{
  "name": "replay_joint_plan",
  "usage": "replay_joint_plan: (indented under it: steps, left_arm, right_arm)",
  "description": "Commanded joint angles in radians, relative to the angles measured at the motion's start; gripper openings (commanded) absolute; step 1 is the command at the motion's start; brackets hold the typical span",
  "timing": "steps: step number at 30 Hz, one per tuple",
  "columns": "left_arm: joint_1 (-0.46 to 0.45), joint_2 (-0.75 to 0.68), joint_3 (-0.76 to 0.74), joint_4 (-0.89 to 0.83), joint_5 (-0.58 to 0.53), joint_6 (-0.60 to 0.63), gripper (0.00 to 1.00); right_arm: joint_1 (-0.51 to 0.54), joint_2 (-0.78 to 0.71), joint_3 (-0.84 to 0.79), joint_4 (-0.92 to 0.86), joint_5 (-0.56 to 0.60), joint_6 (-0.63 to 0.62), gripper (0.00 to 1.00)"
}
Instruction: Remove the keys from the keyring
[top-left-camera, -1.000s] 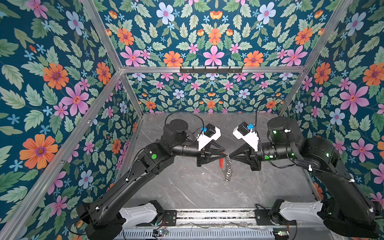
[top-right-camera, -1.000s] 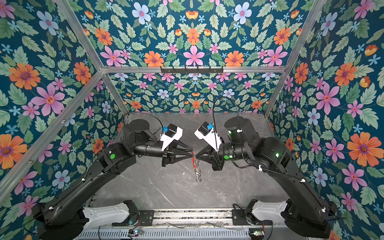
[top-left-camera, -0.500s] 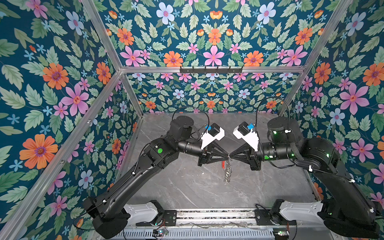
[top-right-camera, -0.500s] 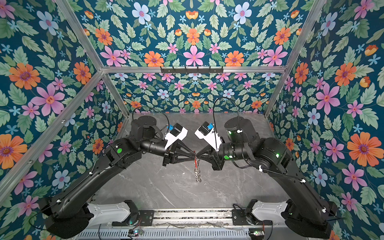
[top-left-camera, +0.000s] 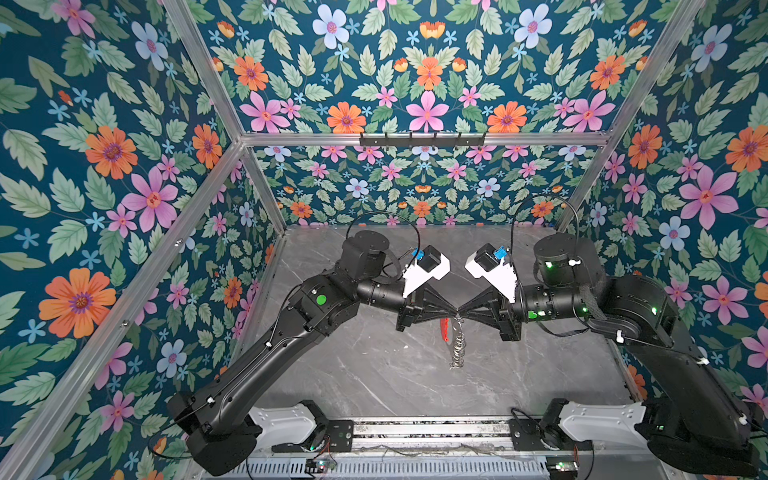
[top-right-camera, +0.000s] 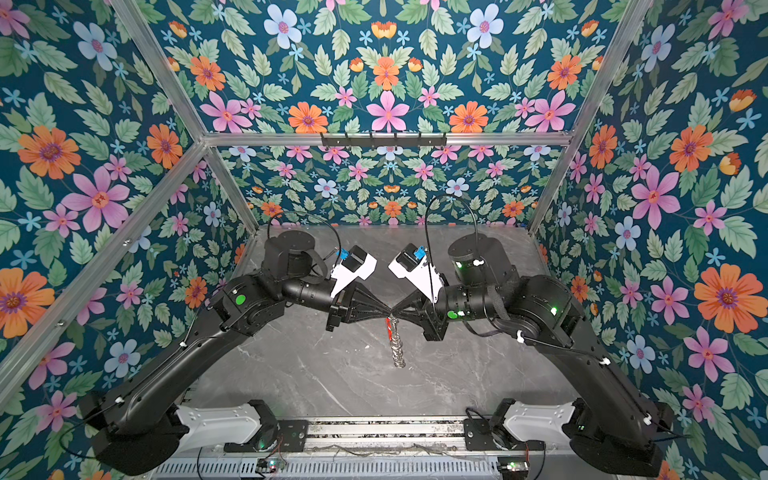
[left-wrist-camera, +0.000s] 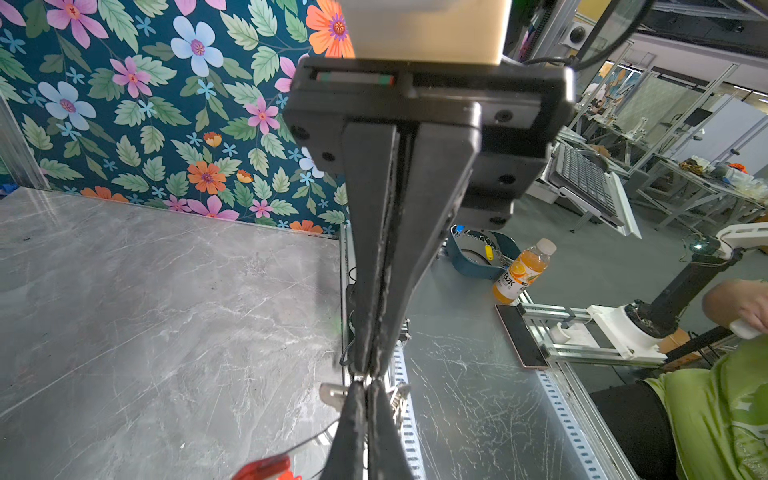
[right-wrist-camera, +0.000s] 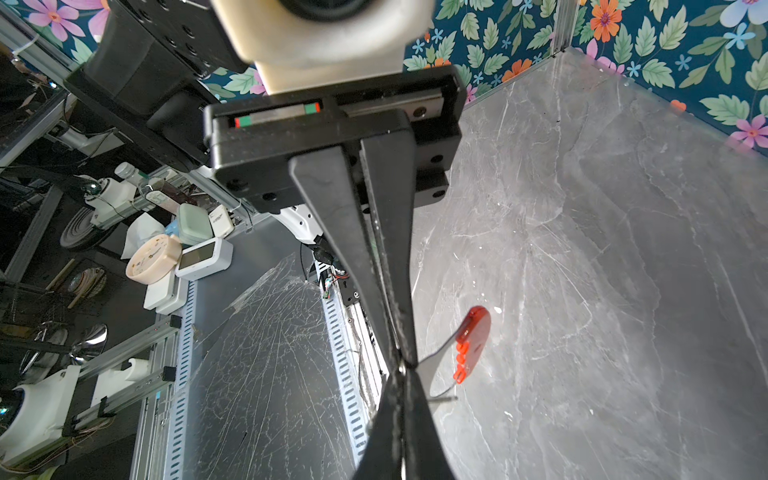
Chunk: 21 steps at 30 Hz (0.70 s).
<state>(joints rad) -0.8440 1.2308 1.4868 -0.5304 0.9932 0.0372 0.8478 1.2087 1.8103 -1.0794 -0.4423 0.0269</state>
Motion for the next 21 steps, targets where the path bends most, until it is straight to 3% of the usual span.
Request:
replay_joint_plan:
  steps: [1,4,7,17,21]
  left_arm:
    - [0.0,-0.027,-0.023,0.055,0.02,0.023,0.0]
    - [0.0,-0.05,-0.047,0.089,0.014,0.035,0.0]
    - [0.0,-0.072,-0.069,0.125,0.017,0.034,0.0]
    - [0.0,-0.122,-0.099,0.181,-0.003,0.032,0.0]
    - [0.0,-0.141,-0.116,0.214,-0.023,0.019,0.0]
  right_arm:
    - [0.0,-0.006,-0.012,0.091,0.014,0.015,0.0]
    - [0.0,-0.041,-0.06,0.152,0.008,0.012,0.19]
    - [-0.001,-0.1,-0.13,0.236,0.026,0.006,0.28]
    - [0.039,-0.234,-0.361,0.391,0.157,-0.039,0.32]
    - [0.06,-0.267,-0.413,0.434,0.16,-0.042,0.35]
